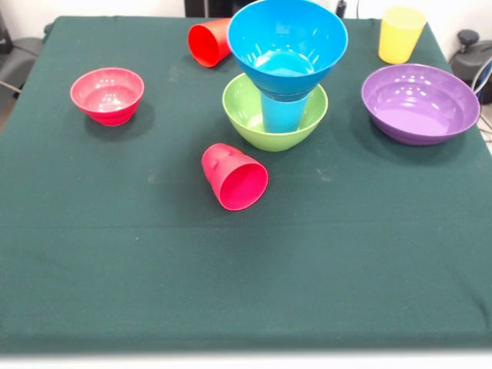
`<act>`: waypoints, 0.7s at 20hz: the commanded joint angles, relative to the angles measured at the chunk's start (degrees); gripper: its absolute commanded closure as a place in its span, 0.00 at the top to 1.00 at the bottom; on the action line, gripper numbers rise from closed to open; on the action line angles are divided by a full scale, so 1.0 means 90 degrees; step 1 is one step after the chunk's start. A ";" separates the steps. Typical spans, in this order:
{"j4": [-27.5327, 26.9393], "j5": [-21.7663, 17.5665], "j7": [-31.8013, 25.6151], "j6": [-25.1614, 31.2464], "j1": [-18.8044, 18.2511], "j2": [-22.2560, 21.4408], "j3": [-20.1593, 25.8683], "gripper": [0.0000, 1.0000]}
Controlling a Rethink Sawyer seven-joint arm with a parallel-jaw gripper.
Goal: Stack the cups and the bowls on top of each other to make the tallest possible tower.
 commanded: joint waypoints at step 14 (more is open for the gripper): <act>0.0163 0.0568 0.1505 -0.0498 0.0016 0.0114 0.0688 0.00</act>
